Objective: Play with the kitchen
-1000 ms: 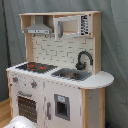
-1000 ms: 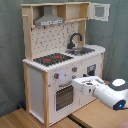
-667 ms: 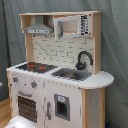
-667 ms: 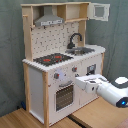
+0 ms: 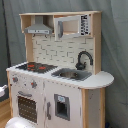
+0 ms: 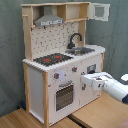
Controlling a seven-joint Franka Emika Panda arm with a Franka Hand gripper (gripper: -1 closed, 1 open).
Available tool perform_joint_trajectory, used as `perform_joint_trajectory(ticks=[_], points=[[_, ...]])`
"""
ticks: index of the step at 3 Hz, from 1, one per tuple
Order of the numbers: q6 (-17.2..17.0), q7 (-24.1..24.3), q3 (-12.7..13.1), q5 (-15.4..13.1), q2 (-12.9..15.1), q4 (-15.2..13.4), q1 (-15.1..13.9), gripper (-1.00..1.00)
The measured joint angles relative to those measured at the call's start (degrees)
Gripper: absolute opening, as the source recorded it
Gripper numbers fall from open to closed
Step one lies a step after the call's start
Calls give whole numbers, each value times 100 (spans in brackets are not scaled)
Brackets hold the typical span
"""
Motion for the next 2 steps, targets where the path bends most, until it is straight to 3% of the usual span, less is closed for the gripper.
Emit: perform_joint_trajectory(ticks=[2], points=[[451, -7, -127, 3, 22, -1008, 517, 100]])
